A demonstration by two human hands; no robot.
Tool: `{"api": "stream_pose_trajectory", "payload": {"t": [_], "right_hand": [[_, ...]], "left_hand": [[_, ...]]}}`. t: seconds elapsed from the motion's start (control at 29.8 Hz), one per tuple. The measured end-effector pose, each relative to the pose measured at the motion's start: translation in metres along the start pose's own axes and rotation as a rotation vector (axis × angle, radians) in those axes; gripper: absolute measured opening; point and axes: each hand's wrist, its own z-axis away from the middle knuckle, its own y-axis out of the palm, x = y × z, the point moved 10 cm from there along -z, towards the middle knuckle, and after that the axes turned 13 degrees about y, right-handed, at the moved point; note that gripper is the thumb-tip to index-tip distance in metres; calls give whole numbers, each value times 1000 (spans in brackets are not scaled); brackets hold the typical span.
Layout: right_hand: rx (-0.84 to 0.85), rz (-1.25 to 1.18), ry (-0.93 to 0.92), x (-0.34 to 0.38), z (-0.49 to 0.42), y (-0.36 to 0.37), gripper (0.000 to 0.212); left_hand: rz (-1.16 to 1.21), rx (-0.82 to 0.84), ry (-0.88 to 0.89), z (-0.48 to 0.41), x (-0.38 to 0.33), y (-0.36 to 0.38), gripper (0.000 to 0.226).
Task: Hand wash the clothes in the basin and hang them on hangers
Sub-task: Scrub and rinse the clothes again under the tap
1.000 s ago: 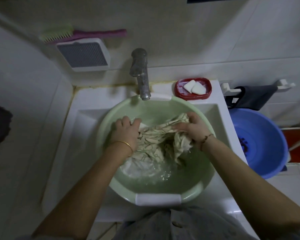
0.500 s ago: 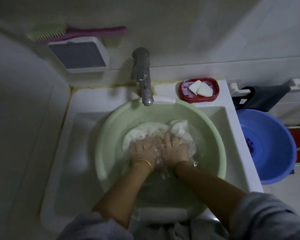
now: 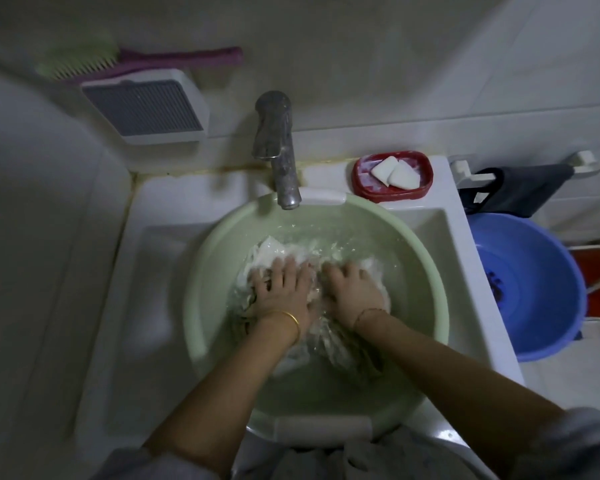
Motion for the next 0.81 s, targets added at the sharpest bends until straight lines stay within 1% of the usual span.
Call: {"api": "stream_pose_trajectory", "payload": {"t": [0.03,0.1,0.17,0.2,0.27,0.34,0.37,0.4,0.44,0.47,0.5,0.54,0.57,0.6,0.64,0.67,0.74,0.81], "right_hand": [[15,179,-45,5,1,15,62],[41,378,-88,10,5,32,67],[65,378,-67,10,5,34,67],[93,279,-26,9,6,25,63],[121,-68,91,-3,-5,10,48],[114,-436,234,-21,-14,-9,39],[120,-663,332,-30,-15,-19,35],[148,-935,421,-35,-13,-25,31],[212,-1238,498,-34,-8,-27,28],[302,-1505,557,-28,-3,-26,25],[397,-1699,587,-20,2,-27,22],[498,-1807,600,-10,9,-31,20],[577,-1856,603,-2,16,-34,21],[648,-1855,572,6,22,-38,22],[665,-1819,541,8,24,-42,19],[641,-1736,503,6,26,-47,15],[518,-1449,404,-6,25,-58,15],[423,-1129,263,-13,26,-67,31]], "left_hand": [[-54,57,-7,-2,1,13,70],[-90,139,-27,-3,4,31,72],[-52,168,-22,-4,5,32,75],[-8,148,-20,-4,5,24,75],[96,42,2,-1,4,-3,64],[177,-155,14,7,2,-39,46],[272,-233,36,12,0,-52,39],[451,-239,66,14,-4,-53,41],[695,-176,110,16,-15,-48,52],[903,-91,145,19,-29,-40,69],[1023,-49,145,23,-39,-38,84],[1090,-82,111,25,-40,-38,91],[1119,-172,70,28,-36,-43,89],[1123,-275,35,30,-30,-49,79],[1101,-360,25,35,-25,-58,66],[1062,-400,25,37,-21,-60,51],[976,-430,19,43,-12,-66,19],[955,-496,-16,47,2,-72,6]]}}
